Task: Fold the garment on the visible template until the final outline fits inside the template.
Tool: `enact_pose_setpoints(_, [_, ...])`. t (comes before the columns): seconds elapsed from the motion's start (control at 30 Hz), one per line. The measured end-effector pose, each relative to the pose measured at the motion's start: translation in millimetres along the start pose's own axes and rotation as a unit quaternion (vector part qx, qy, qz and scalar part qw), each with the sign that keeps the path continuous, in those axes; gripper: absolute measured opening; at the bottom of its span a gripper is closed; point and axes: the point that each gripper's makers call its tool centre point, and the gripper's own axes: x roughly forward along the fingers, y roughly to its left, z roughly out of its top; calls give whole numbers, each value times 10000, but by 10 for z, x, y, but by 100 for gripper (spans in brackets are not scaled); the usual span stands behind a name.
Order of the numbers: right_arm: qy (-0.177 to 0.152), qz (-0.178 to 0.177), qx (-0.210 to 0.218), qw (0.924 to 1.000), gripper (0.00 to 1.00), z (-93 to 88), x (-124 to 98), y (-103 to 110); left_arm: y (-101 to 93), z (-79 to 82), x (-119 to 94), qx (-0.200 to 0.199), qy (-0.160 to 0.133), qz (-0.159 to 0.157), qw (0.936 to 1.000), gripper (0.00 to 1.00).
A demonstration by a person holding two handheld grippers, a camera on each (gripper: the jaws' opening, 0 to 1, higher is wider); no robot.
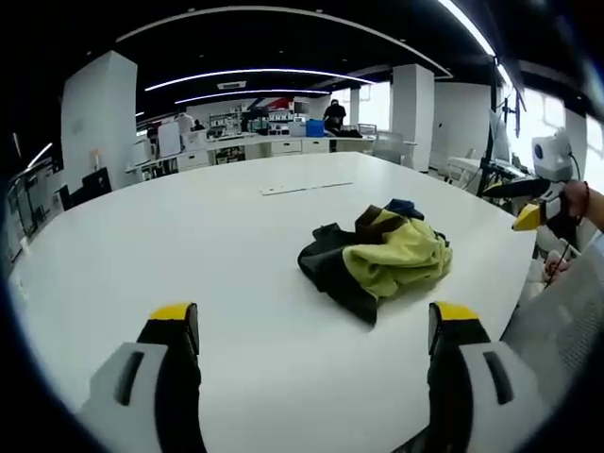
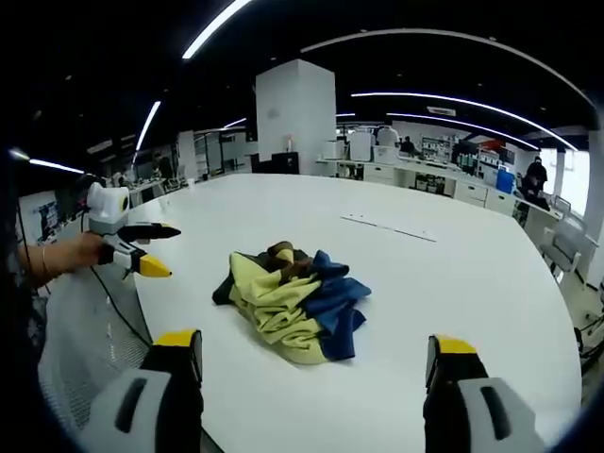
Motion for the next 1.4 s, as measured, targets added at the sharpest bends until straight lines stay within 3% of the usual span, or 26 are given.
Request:
enact_pose_setpoints(1.23, [-39,4,43,10000,99,9,-12,-32,-22,-22,3,20,67,-7,10000,97])
enact_pose_setpoints(1.4, [-108,56,50,9999,99,70,-30,-70,21,-37,-12,6,97,111,9999,96])
